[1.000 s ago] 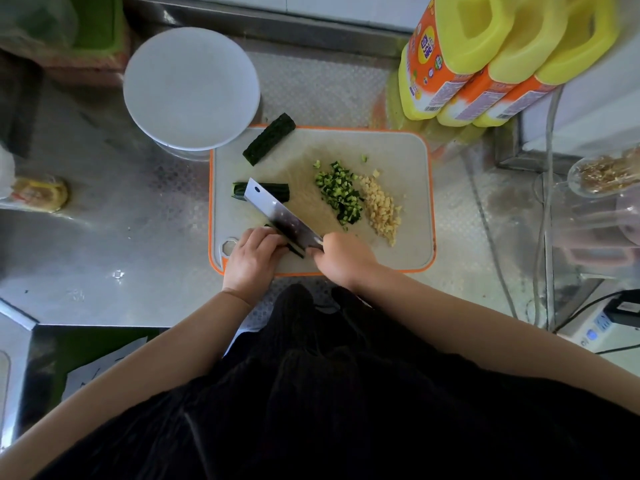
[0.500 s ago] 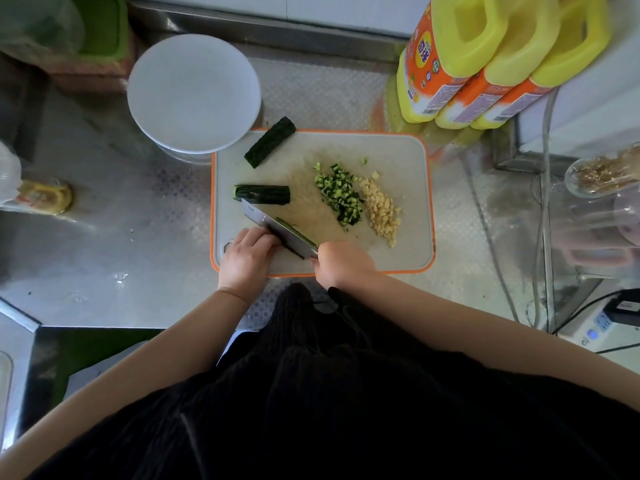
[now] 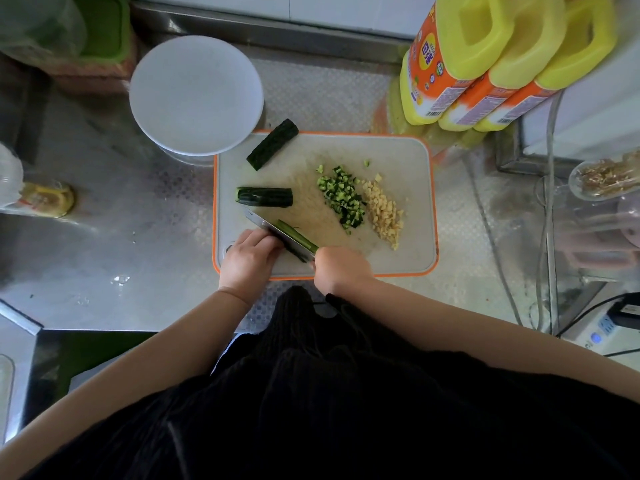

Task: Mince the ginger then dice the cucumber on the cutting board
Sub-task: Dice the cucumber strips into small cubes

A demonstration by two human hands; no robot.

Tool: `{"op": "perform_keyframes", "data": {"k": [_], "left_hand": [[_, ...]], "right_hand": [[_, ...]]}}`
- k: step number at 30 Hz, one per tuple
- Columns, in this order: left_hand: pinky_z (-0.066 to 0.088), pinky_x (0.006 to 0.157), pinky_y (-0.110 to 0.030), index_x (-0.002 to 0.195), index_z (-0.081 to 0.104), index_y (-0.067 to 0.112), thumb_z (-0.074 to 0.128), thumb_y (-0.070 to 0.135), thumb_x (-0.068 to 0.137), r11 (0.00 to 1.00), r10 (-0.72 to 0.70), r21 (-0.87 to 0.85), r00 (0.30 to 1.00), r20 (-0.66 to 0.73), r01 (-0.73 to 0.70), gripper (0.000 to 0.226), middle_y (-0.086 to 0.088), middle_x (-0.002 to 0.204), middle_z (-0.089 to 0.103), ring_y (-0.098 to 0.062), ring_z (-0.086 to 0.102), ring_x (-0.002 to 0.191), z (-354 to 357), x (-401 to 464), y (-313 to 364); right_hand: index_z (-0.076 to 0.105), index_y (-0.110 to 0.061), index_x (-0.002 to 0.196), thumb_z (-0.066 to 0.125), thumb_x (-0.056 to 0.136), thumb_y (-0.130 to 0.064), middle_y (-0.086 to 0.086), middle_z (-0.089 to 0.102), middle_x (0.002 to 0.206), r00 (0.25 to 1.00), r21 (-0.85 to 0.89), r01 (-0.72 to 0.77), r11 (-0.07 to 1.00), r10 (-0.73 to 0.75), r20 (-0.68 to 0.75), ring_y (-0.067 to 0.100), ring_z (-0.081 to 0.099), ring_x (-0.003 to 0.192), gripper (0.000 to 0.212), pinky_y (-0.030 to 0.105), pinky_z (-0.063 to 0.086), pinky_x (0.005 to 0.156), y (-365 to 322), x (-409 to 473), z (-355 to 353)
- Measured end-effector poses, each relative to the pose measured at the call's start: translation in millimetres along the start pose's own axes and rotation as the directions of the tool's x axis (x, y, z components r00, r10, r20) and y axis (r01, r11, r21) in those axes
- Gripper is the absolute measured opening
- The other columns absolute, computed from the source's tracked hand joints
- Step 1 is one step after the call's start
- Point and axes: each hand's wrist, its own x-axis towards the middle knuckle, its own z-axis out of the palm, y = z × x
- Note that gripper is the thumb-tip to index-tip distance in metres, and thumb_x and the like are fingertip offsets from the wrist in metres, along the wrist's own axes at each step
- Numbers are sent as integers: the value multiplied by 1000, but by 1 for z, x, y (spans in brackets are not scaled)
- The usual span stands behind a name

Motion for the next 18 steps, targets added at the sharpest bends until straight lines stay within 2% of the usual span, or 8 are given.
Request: {"op": "perform_keyframes", "data": {"k": [2, 5, 7, 8, 10, 13, 16, 18], "left_hand": [[54, 63, -39, 85, 74, 11, 55, 26, 90, 1000, 25, 14, 1000, 5, -25, 25, -2, 88, 68, -22, 53, 86, 0, 1, 0], [52, 59, -38, 85, 73, 11, 55, 24, 91, 996, 46, 72, 999, -2, -46, 23, -3, 86, 67, -26, 56, 82, -1, 1, 2], [51, 54, -38, 84, 72, 12, 54, 25, 91, 994, 20, 105, 1000, 5, -20, 23, -2, 84, 67, -30, 58, 80, -3, 2, 7], [50, 52, -38, 85, 72, 13, 52, 26, 91, 992, 9, 125, 1000, 15, -11, 25, -2, 84, 67, -30, 59, 80, -4, 3, 11], [50, 50, -36, 87, 72, 13, 49, 28, 90, 989, 9, 148, 999, 54, -17, 27, -2, 85, 67, -30, 61, 80, -6, 5, 17], [54, 56, -40, 95, 68, 13, 49, 29, 89, 993, 11, 119, 996, 93, -22, 26, -3, 90, 66, -31, 62, 85, -8, 3, 21], [53, 69, -41, 100, 62, 11, 56, 18, 90, 994, 77, 80, 995, -58, -73, 14, -9, 98, 62, -31, 58, 90, -21, 2, 28], [46, 84, -39, 102, 58, 8, 59, 7, 90, 992, 122, 60, 970, -209, -112, 13, -12, 102, 58, -31, 55, 96, -36, 5, 38]], "right_hand": [[54, -11, 83, 47, 98, -16, 2, 48, 69, 1000, 52, 5, 999, -4, -5, 27, 57, 76, 18, 32, 41, 63, 1, 3, -1], [51, -10, 83, 48, 99, -34, 5, 51, 76, 1000, 126, -14, 992, 13, 10, 26, 51, 76, 29, 33, 40, 65, 8, 11, -8], [46, -11, 71, 50, 96, -42, 3, 48, 69, 1000, 132, -30, 991, 31, -1, 24, 51, 74, 39, 32, 37, 61, 13, 15, -8], [45, -13, 69, 50, 96, -43, 2, 47, 67, 999, 116, -31, 993, 33, -13, 24, 52, 73, 41, 32, 38, 60, 14, 15, -7], [53, -10, 80, 46, 98, -42, 4, 51, 72, 999, 99, -19, 995, 21, -27, 24, 54, 75, 37, 33, 41, 63, 15, 12, -4], [52, -11, 86, 42, 100, -37, 5, 52, 75, 998, 114, 30, 993, -23, -58, 25, 54, 75, 31, 33, 42, 64, 21, 2, -5], [57, -11, 86, 43, 99, -28, 8, 58, 80, 991, 49, 96, 994, -90, -104, 30, 61, 81, 26, 33, 44, 63, 26, -5, -9], [59, -9, 100, 44, 95, -20, 8, 61, 86, 986, -14, 115, 993, -116, -117, 31, 62, 86, 19, 32, 41, 63, 26, -11, -7]]}}
